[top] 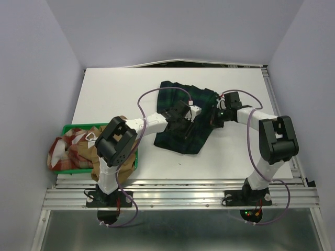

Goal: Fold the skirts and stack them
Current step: Fold the skirt

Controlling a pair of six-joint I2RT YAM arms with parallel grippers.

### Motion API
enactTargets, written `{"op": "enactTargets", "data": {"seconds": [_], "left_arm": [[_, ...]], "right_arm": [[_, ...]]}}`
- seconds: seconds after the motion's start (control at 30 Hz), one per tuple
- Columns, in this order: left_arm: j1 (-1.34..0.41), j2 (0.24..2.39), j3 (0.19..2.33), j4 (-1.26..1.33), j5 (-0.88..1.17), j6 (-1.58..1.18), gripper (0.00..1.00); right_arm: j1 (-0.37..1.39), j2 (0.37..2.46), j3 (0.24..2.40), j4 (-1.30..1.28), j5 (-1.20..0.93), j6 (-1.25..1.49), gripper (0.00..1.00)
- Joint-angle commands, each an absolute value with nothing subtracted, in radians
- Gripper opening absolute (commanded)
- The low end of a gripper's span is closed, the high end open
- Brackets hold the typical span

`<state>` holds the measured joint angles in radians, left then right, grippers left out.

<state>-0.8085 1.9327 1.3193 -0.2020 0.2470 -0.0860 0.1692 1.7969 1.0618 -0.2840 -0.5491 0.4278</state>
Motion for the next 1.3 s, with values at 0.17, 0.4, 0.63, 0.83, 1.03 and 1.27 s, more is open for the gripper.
{"op": "enactTargets", "data": {"seconds": [0.17, 0.4, 0.63, 0.83, 1.03, 1.27], "left_arm": [[-0.825, 1.859, 1.345, -0.189, 0.187, -0.172, 0.52], [-0.862, 1.865, 1.327, -0.195, 0.147, -0.176, 0.59], [-0.874, 1.91, 1.339, -0.215, 0.094, -0.192, 0.55], [-0.874, 1.947, 1.364, -0.239, 0.055, -0.186, 0.37], [-0.874, 1.944, 1.365, -0.242, 0.051, -0.176, 0.15], [-0.87, 1.885, 1.364, -0.232, 0.161, -0.163, 0.0]], "right_arm": [[0.192, 1.652, 0.827, -0.238, -0.758, 0.577, 0.03], [0.21, 1.698, 0.762, -0.167, -0.761, 0.586, 0.06], [0.255, 1.727, 0.758, -0.198, -0.706, 0.545, 0.11], [0.255, 1.743, 0.814, -0.322, -0.581, 0.465, 0.12], [0.255, 1.709, 0.824, -0.35, -0.607, 0.479, 0.35], [0.264, 1.698, 0.816, -0.348, -0.707, 0.519, 0.54]]}}
